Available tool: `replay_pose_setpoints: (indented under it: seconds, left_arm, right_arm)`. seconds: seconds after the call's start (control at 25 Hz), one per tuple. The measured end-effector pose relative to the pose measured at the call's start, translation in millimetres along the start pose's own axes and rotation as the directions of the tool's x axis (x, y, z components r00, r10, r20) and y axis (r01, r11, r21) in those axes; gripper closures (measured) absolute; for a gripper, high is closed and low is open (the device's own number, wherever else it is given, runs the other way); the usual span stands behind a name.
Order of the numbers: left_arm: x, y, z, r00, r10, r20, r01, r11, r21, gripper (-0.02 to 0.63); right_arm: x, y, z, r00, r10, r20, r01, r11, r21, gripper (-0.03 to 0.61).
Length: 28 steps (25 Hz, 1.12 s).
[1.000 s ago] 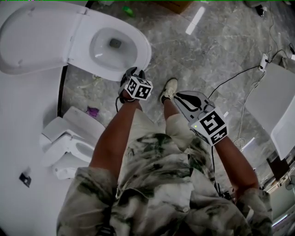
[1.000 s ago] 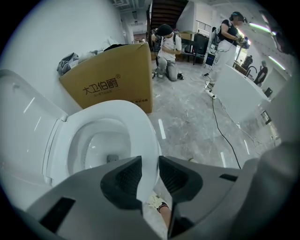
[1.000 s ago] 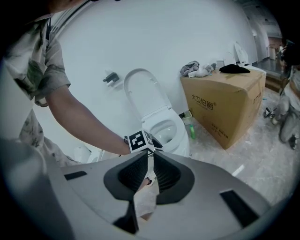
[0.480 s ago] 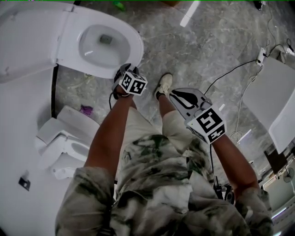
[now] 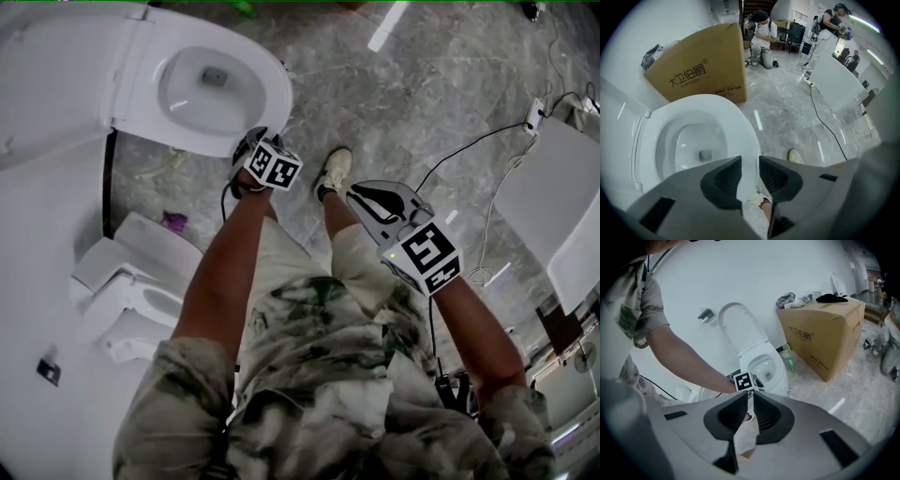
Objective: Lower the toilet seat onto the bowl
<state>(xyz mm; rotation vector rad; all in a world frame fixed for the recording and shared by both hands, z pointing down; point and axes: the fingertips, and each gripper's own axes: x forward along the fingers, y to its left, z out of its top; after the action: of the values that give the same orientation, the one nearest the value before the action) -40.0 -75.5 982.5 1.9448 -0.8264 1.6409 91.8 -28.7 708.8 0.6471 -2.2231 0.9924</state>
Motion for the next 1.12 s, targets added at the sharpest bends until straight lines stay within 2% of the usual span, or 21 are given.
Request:
replay_pose_setpoints:
  seconds: [0.16,0.32,0.48,0.6,0.8,0.96,1.12]
  left_arm:
    - [1.6,1.2,-1.1,1.0,-0.006,-0.008,0.006,1.0,0.0,0.483]
    - [1.1,-0.6,-1.1,0.998,-0.054,-0.026,0.053,0.998,-0.013,0.482]
    - [-4.4,-1.2,-0.5,0.991,-0.128,-0.049,0.124,0.989,-0.085,0.483]
    - [-15.9,-4.9,1.6,0.988,-0.146,-0.042,0.14,0.982,-0.124,0.482]
    - [-57.5,-37.0,-11.3,0.984,-0.18,-0.018,0.174,0.969,-0.176,0.482]
    - [-119.6,-70.7,-4.2,0.967,-0.232,0.106,0.252,0.936,-0.246,0.483]
    - [-195.1,-77.1,16.4,0.93,-0.248,0.272,0.327,0.895,-0.303,0.483]
  right_arm:
    - [1.4,0.1,2.2,1.0,0.003,0.0,-0.003,1.0,-0.003,0.521]
    - [-0.6,0.0,2.8,1.0,0.003,-0.001,-0.003,1.0,-0.01,0.52]
    - [-3.8,-0.2,5.5,1.0,-0.001,0.01,0.001,1.0,-0.013,0.52]
    - [-8.3,1.6,9.0,1.0,0.003,0.028,-0.003,1.0,-0.022,0.52]
    - [-24.2,17.7,10.1,0.999,0.025,0.041,-0.022,0.998,-0.062,0.52]
    - [-47.3,32.2,13.0,0.998,0.043,0.05,-0.038,0.994,-0.099,0.52]
    - [-64.9,42.1,26.0,0.997,0.057,0.052,-0.048,0.985,-0.164,0.52]
